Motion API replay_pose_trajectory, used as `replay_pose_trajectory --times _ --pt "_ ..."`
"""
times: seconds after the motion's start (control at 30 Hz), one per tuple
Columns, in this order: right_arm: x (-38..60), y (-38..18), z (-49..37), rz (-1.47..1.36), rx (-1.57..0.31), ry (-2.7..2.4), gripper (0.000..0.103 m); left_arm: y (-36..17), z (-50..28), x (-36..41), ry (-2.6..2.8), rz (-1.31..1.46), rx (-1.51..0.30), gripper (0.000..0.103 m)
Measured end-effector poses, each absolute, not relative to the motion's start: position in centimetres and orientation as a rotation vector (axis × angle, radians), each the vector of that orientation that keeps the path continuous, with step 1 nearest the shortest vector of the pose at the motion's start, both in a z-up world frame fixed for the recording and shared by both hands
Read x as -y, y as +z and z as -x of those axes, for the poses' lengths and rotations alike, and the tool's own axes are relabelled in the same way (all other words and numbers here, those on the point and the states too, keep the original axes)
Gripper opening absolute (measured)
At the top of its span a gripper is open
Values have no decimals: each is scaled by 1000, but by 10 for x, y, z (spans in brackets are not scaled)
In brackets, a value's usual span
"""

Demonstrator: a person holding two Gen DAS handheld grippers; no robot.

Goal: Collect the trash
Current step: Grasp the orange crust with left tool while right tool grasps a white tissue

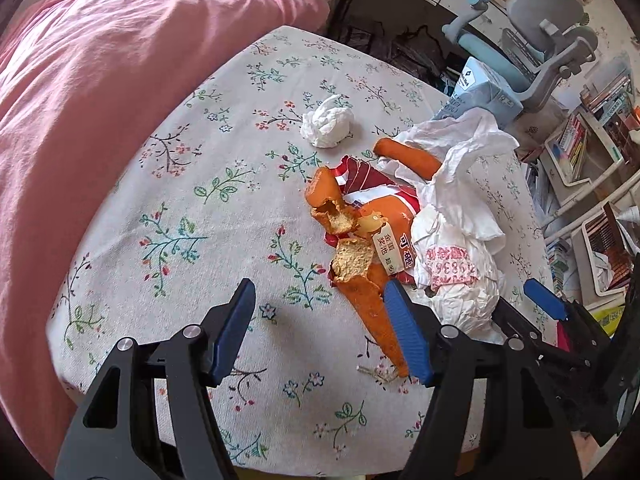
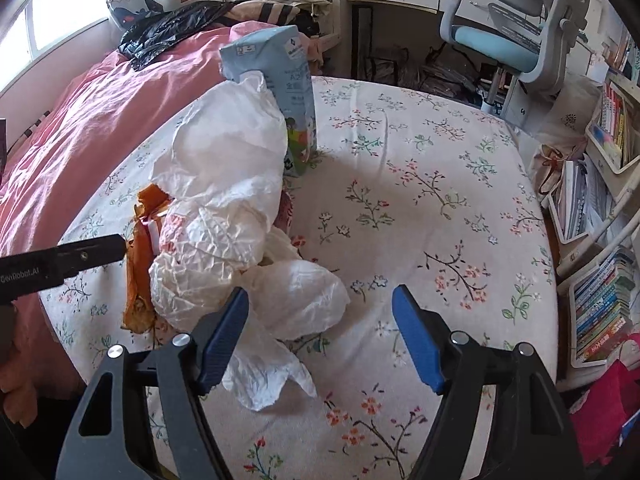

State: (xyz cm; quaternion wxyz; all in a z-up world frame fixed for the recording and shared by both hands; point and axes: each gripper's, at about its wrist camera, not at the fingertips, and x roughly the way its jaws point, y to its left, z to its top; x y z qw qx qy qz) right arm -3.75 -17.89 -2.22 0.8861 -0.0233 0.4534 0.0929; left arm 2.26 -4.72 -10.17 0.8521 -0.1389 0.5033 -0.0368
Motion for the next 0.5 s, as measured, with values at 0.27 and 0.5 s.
replay_pose_trajectory --times 0.27,0.5 --pt "172 -25 35 -21 -1012 298 12 -104 -30 59 -131 205 -1057 26" --pt "197 -2 62 -110 -962 256 11 -99 -11 37 -182 243 -1053 14"
